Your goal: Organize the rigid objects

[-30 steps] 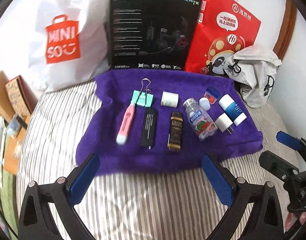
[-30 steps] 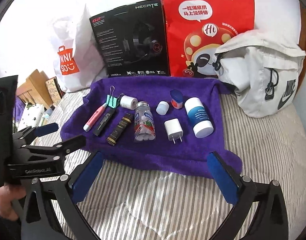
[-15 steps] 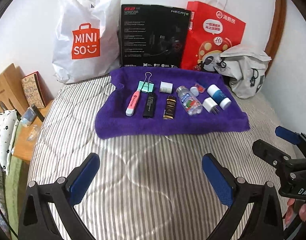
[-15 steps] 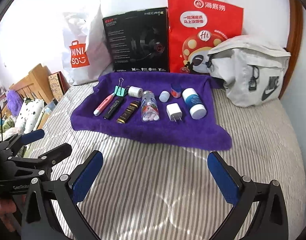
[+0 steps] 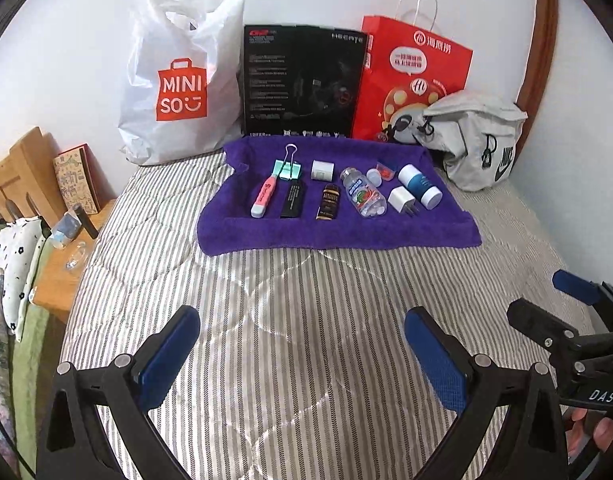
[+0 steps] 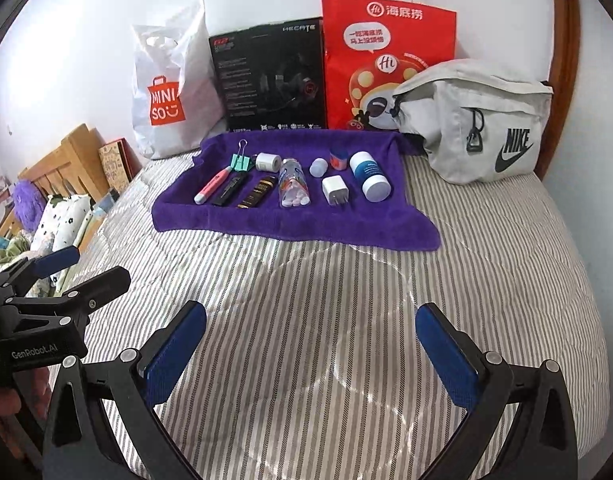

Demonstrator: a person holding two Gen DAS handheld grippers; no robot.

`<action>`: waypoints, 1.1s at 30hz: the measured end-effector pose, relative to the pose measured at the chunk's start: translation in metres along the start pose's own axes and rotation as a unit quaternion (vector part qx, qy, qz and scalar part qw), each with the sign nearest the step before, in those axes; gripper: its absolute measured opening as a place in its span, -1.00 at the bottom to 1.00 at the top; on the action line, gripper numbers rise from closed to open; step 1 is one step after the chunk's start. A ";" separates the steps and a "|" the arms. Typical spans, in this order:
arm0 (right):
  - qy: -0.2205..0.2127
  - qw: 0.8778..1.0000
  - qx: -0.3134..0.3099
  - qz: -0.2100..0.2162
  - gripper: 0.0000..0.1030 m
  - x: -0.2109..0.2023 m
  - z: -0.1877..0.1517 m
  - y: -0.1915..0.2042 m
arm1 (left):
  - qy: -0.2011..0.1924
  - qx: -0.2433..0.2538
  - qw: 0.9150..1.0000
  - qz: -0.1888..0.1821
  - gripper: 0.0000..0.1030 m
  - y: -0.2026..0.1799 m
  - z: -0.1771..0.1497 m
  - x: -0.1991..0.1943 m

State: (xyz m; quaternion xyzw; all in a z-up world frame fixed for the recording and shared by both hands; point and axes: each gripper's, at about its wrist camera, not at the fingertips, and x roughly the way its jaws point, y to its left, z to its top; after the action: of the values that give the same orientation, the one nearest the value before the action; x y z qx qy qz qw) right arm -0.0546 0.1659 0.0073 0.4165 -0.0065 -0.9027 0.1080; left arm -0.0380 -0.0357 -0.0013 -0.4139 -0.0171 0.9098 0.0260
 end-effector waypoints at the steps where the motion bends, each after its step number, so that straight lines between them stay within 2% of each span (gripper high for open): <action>1: 0.002 1.000 0.000 -0.001 1.00 0.000 0.000 -0.001 | -0.001 -0.001 1.000 -0.003 1.00 0.000 -0.001 -0.002; 14: -0.002 1.000 0.003 -0.011 1.00 -0.010 -0.005 -0.004 | -0.008 0.009 1.000 0.007 1.00 -0.001 -0.003 -0.013; 24: -0.006 1.000 0.004 -0.022 1.00 -0.015 -0.006 -0.010 | -0.012 0.023 0.999 0.030 1.00 -0.005 -0.002 -0.023; 33: -0.008 1.000 0.003 -0.023 1.00 -0.021 -0.005 -0.012 | -0.015 0.026 0.999 0.030 1.00 -0.006 0.001 -0.028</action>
State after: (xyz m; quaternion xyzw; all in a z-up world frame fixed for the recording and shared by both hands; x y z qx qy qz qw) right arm -0.0399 0.1826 0.0188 0.4092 -0.0007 -0.9084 0.0859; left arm -0.0200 -0.0320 0.0207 -0.3993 0.0189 0.9166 0.0090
